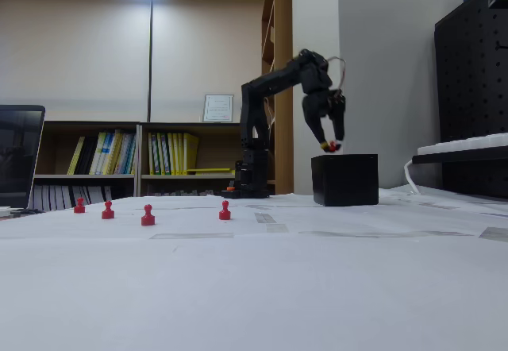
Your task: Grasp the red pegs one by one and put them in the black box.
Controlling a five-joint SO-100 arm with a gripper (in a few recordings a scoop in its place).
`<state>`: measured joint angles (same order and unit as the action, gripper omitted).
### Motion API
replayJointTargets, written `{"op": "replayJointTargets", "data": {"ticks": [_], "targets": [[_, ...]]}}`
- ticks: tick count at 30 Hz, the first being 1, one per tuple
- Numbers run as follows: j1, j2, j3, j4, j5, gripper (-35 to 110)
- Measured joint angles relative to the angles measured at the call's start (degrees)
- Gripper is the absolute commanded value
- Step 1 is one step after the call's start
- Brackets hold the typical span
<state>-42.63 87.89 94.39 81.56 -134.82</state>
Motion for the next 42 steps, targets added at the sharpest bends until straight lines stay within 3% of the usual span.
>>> {"op": "replayJointTargets", "data": {"ticks": [5,11,15,19,24,31,36,42], "targets": [[-1.1,0.9,0.0,-0.8,0.0,28],[1.1,-2.2,1.8,4.7,0.0,30],[8.9,-11.2,4.9,8.7,1.8,30],[23.9,-22.6,1.1,8.3,9.7,30],[48.0,-31.9,-22.9,-8.7,25.1,30],[73.1,-27.6,-50.6,-45.9,41.8,28],[81.3,-15.5,-54.0,-71.2,44.5,26],[85.0,0.4,-51.5,-83.8,44.6,22]]}}
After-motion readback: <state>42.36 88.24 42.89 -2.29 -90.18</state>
